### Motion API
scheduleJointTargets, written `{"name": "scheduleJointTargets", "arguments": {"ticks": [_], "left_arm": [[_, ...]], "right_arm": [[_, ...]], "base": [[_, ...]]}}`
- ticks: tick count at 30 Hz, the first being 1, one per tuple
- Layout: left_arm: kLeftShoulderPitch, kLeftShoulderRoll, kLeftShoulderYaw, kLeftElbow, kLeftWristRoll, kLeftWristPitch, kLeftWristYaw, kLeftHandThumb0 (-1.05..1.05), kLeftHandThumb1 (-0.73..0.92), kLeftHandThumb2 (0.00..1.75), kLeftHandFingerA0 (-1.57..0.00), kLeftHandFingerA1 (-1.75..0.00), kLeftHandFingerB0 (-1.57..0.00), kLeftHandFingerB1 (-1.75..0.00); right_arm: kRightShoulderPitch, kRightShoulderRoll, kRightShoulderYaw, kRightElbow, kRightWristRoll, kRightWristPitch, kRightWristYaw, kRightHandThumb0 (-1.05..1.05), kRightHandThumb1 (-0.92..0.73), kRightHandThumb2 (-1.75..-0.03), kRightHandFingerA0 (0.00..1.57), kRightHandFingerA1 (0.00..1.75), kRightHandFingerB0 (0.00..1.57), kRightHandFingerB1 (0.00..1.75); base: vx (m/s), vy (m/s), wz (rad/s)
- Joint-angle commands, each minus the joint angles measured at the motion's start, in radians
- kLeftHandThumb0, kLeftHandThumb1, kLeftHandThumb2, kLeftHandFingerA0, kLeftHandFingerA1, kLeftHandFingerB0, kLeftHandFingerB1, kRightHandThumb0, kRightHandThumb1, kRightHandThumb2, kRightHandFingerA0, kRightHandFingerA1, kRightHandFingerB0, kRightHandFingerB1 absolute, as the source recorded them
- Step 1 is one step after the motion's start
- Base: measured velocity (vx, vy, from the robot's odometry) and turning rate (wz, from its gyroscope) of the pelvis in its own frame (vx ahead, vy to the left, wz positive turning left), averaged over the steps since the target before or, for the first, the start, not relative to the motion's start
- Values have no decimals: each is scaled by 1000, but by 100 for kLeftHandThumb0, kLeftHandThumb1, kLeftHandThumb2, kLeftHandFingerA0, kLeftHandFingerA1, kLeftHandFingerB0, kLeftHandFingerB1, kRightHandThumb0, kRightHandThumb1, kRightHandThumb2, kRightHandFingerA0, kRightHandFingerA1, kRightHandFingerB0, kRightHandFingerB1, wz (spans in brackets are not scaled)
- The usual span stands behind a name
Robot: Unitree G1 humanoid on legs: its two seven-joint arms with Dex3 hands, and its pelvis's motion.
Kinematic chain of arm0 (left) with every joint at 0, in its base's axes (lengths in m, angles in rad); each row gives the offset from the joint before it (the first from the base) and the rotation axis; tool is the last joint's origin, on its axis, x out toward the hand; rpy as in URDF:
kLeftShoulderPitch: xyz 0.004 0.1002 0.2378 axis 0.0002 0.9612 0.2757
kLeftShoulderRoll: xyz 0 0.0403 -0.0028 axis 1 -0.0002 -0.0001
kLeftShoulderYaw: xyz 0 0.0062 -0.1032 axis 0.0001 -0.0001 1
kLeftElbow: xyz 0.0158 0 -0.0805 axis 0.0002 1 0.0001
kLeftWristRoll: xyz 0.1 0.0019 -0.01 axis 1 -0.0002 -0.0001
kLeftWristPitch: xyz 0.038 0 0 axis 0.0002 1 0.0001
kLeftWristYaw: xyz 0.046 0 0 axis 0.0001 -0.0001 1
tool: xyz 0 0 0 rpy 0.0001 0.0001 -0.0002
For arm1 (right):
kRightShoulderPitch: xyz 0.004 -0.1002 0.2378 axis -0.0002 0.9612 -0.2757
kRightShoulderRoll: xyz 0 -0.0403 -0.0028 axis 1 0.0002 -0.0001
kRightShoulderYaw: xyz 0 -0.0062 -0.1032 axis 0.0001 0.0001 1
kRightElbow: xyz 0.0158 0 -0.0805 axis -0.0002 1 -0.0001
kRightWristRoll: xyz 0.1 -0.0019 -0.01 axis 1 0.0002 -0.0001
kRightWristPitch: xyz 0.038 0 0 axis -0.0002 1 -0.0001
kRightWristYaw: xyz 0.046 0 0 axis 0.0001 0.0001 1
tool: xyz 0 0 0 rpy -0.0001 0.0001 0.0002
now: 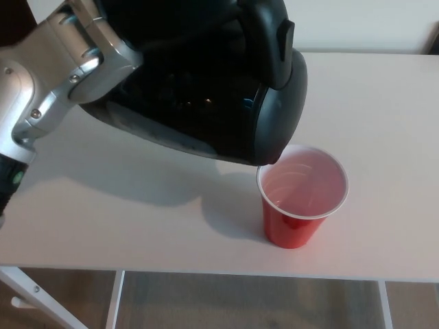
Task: The robot walk towards a table in front and uses its left hand to pick up the pot from the base and pour water to the cup on the right hand side
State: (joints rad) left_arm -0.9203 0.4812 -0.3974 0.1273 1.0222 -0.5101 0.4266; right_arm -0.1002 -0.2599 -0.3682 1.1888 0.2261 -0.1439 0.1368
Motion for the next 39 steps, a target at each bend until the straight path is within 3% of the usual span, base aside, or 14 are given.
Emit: {"name": "scheduleJointTargets", "arguments": {"ticks": [1,2,3,9,10,11,12,13,23,29,36,37,38,39], "left_arm": [[-43,21,20,-11,27,-27,37,-34,57,61,-100,-165,-86,-65],[-43,21,21,-11,27,-27,37,-34,57,61,-100,-165,-86,-65],[-46,22,20,-11,29,-32,36,-39,58,57,-97,-153,-90,-55],[-47,18,16,-25,26,-42,1,-36,59,57,-97,-154,-90,-61],[-48,18,12,-25,37,-39,1,-35,64,59,-91,-165,-82,-97],[-48,18,9,-23,40,-40,0,-34,64,62,-92,-175,-79,-109],[-47,16,8,-20,38,-43,-1,-34,64,62,-92,-175,-79,-109],[-48,18,5,-22,51,-44,6,-35,59,61,-100,-174,-86,-76],[-45,17,4,-49,64,-45,-21,-40,56,61,-102,-165,-87,-66],[-33,5,10,-38,24,-58,-40,-41,56,65,-101,-168,-86,-74],[18,-62,61,-17,-29,18,-27,-37,54,56,-106,-159,-89,-55],[47,-99,109,-19,-129,84,-115,-18,59,59,-98,-171,-79,-83],[53,-113,125,-21,-153,102,-140,-16,60,60,-96,-172,-79,-96],[62,-141,152,-29,-197,141,-180,-11,63,60,-95,-174,-73,-137]], "right_arm": [[4,-19,-1,8,-5,1,9,-18,-60,-58,66,46,56,43],[4,-19,-1,8,-5,1,9,-18,-60,-58,66,46,56,43],[5,-18,-1,7,-5,1,7,-19,-60,-58,66,45,56,43],[5,-19,-2,2,-3,7,4,-19,-59,-58,66,45,56,43],[3,-18,-1,3,-4,5,4,-18,-60,-58,65,45,56,43],[1,-17,-3,4,-3,4,3,-18,-59,-58,65,45,56,43],[0,-15,-5,5,0,4,2,-18,-59,-58,65,45,56,43],[1,-16,-3,2,-2,2,3,-17,-61,-58,65,45,57,43],[-4,-16,1,3,-6,5,-2,-18,-63,-59,67,46,57,43],[-3,-15,-3,3,-3,5,-4,-18,-61,-58,69,46,58,43],[-6,-17,6,11,-13,2,-10,-20,-60,-57,69,46,58,43],[-5,-15,3,6,-7,4,-3,-18,-61,-58,67,46,57,43],[-5,-14,2,5,-6,4,-3,-18,-61,-58,68,46,57,43],[-5,-14,2,4,-6,3,-6,-18,-61,-58,68,46,58,43]], "base": [[0,0,0],[0,0,0],[0,0,0],[0,0,0],[0,0,0],[0,0,0],[0,0,0],[0,0,0],[0,0,0],[0,0,0],[0,0,0],[0,0,0],[0,0,0],[0,0,0]]}}
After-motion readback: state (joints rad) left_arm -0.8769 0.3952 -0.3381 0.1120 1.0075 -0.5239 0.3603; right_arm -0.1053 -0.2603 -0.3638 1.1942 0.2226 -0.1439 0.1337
